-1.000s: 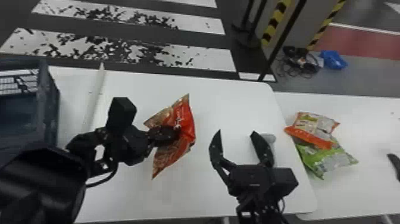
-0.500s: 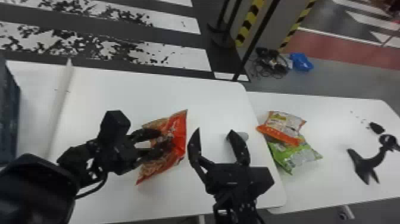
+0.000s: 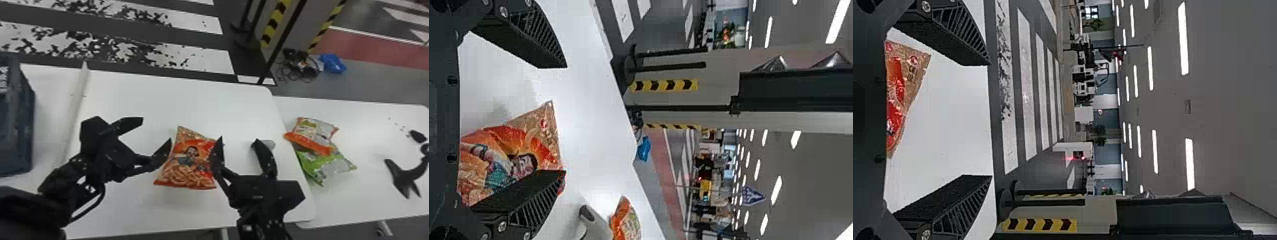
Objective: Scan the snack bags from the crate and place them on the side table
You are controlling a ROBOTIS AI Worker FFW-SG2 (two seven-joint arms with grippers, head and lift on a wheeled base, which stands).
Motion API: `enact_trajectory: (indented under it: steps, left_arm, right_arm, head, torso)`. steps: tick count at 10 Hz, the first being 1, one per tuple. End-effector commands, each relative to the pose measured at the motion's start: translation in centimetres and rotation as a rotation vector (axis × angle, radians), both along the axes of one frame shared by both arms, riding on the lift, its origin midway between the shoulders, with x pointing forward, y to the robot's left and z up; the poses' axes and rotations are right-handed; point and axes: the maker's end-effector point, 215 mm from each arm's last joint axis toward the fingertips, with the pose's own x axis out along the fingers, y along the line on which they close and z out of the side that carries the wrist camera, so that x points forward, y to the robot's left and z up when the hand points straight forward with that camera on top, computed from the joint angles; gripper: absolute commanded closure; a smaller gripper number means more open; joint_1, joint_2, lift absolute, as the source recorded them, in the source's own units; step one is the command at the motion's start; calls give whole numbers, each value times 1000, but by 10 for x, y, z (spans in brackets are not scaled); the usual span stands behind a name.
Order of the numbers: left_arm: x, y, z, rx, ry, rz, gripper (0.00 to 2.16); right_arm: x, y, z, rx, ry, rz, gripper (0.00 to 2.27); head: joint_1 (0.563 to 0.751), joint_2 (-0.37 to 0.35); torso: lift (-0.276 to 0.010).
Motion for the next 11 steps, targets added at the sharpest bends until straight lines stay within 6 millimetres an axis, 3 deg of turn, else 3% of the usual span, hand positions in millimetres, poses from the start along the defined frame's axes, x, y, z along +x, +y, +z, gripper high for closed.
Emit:
enact_trajectory:
  steps: [1,4,6,9,11]
  left_arm:
    - [-2,35,14,-25,-19,84,36]
    - [-6,118,31,-69,-47,252,36]
    - [-16,162,40,-99,-65,364,36]
    - [-28,202,47,-150,-90,478,36]
    - [-34,207,46,-164,-89,492,36]
  right_arm:
    - [0,3,2,2,-3,5,73]
    - [-1,9,-1,26,8,19,73]
    - [0,11,-9,39,40,21,80]
    - [1,11,-34,110,188,25,83]
    - [-5,13,-61,158,322,38,90]
  head:
    - [695,-248]
    - [695,-140]
    - [695,-69]
    - [695,7]
    - [695,46]
  torso:
    - [-81]
    - [-81]
    - [-81]
    - [-81]
    - [-81]
